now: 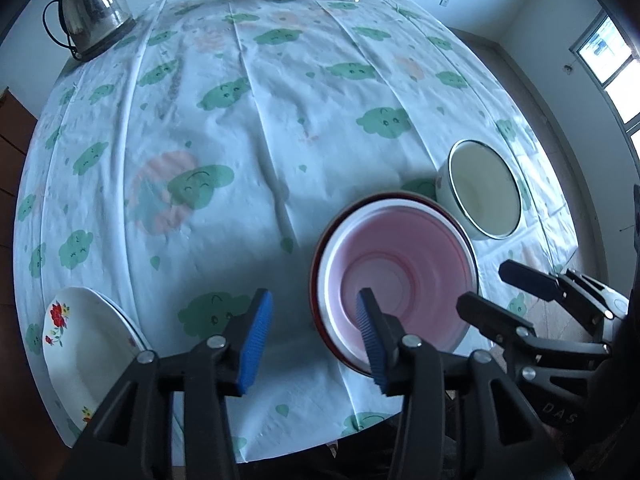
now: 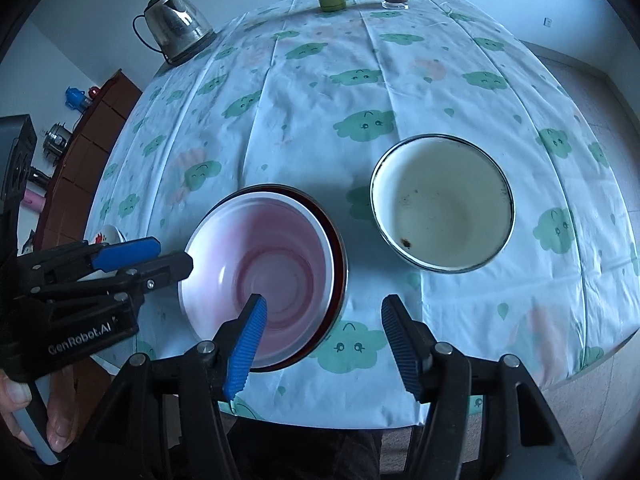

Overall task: Organize plates and bowls
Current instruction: 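Lower the pink plastic bowl into the steel bowl and open both grippers, then move both grippers toward the cream enamel bowl, then close both grippers on the rim of the cream enamel bowl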

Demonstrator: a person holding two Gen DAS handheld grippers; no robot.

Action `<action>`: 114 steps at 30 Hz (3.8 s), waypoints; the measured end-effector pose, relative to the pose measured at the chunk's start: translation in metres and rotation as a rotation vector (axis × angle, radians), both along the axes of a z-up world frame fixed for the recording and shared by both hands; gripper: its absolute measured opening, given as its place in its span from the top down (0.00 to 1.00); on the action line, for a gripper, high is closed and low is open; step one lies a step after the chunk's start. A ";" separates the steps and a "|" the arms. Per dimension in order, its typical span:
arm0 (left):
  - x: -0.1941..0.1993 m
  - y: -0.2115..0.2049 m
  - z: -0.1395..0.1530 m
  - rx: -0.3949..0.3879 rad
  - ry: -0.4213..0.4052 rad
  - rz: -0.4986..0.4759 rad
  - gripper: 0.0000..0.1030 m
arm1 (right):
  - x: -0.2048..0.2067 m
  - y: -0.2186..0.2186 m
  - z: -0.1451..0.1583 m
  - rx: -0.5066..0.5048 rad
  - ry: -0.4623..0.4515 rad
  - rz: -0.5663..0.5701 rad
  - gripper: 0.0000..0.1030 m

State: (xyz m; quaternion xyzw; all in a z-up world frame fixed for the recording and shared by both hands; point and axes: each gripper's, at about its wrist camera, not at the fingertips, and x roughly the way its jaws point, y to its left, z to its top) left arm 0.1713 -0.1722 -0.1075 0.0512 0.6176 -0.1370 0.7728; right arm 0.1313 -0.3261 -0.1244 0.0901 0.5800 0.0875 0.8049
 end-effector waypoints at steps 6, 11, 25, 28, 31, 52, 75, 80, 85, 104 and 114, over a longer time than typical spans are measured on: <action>0.001 -0.005 0.003 0.010 -0.022 -0.010 0.54 | -0.001 0.000 0.001 0.010 -0.001 0.004 0.40; 0.001 -0.012 0.008 0.019 -0.062 -0.024 0.48 | -0.002 -0.006 0.006 0.012 -0.028 -0.007 0.40; 0.005 -0.038 0.012 0.012 -0.087 -0.062 0.47 | -0.002 -0.035 0.010 0.021 -0.068 -0.077 0.40; 0.007 -0.043 0.011 0.015 -0.087 -0.069 0.47 | -0.002 -0.040 0.011 0.024 -0.072 -0.086 0.40; 0.009 -0.047 0.011 0.017 -0.086 -0.077 0.47 | -0.002 -0.045 0.012 0.023 -0.080 -0.095 0.40; 0.029 -0.091 0.008 0.012 -0.081 -0.135 0.47 | 0.006 -0.089 0.009 0.007 -0.090 -0.169 0.40; 0.057 -0.121 -0.004 0.008 -0.040 -0.192 0.47 | 0.031 -0.110 -0.004 -0.012 -0.066 -0.221 0.40; 0.060 -0.129 -0.011 0.011 -0.020 -0.202 0.47 | 0.034 -0.115 -0.009 -0.014 -0.053 -0.231 0.40; 0.063 -0.135 -0.019 0.022 -0.003 -0.207 0.47 | 0.037 -0.119 -0.014 -0.020 -0.041 -0.236 0.40; 0.068 -0.149 -0.037 0.018 0.045 -0.219 0.47 | 0.047 -0.126 -0.026 -0.010 -0.009 -0.220 0.59; 0.069 -0.155 -0.044 0.007 0.073 -0.235 0.50 | 0.050 -0.124 -0.030 -0.005 0.001 -0.208 0.60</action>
